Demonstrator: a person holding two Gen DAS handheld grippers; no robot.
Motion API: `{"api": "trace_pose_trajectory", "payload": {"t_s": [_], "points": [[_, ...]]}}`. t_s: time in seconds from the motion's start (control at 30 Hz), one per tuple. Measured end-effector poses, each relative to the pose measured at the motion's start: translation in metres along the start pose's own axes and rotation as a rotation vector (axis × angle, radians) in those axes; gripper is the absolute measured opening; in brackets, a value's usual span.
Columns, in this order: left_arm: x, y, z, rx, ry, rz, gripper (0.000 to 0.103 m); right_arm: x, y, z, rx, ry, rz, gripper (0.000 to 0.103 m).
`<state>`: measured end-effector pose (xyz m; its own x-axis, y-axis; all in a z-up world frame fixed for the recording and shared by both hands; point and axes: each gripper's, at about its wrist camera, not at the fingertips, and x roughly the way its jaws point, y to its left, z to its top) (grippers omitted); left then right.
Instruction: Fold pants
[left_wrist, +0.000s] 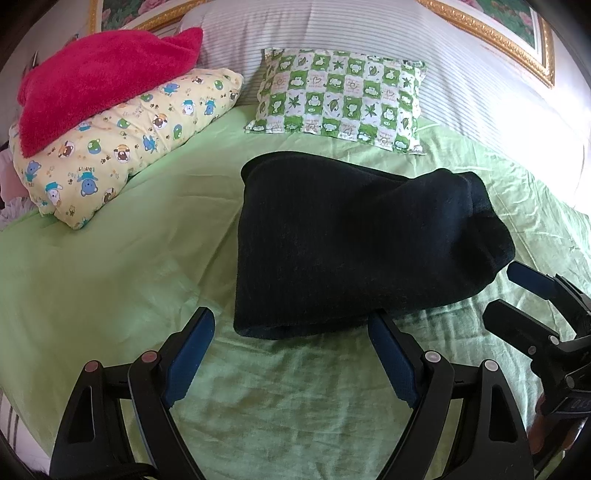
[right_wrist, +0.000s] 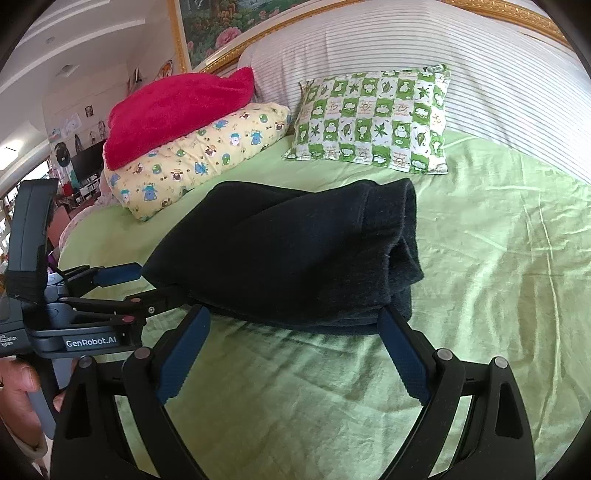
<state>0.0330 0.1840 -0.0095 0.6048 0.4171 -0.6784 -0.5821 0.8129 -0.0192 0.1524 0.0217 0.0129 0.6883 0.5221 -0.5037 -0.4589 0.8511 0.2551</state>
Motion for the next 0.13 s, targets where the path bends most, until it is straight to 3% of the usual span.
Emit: {"api": "trace_pose_trajectory", "payload": {"t_s": [0.13], "points": [[0.0042,-0.0032,0.0017,0.008,0.013,0.002,0.086,-0.0040,-0.0051,0.0000,0.012,-0.006,-0.011,0.094]]}}
